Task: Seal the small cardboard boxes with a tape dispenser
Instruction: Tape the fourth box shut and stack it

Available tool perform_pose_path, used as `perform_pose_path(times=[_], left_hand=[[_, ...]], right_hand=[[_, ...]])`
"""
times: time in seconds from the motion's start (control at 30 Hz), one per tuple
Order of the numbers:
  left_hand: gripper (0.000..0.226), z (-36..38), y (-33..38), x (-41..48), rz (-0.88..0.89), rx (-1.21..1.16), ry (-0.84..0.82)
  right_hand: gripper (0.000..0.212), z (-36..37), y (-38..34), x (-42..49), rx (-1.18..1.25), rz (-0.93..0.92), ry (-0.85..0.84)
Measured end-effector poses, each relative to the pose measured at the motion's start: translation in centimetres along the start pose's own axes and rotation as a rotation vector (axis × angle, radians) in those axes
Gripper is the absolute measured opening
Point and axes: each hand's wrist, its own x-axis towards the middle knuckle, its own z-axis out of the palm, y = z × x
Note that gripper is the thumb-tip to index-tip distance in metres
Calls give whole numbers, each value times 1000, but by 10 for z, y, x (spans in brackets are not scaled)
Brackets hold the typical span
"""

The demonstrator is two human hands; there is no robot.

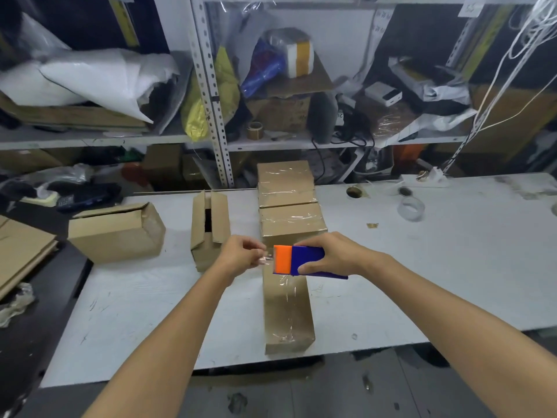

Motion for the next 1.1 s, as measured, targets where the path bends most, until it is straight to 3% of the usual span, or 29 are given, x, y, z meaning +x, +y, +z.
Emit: perform_pose_path(times=[0.2, 0.77, 0.93, 1.1], left_hand=[[9, -13, -18, 13, -135, -142, 102], [8, 25, -71, 66, -283, -177, 95], [20, 38, -86, 67, -285, -234, 94], [49, 42, -90, 55, -341, -207, 60]], right_hand=[[65, -25, 44, 0, -78, 181, -66], [66, -10, 73, 73, -212, 254, -264], [67, -9, 77, 78, -187, 265, -276], [69, -6, 80, 74, -157, 287, -261]])
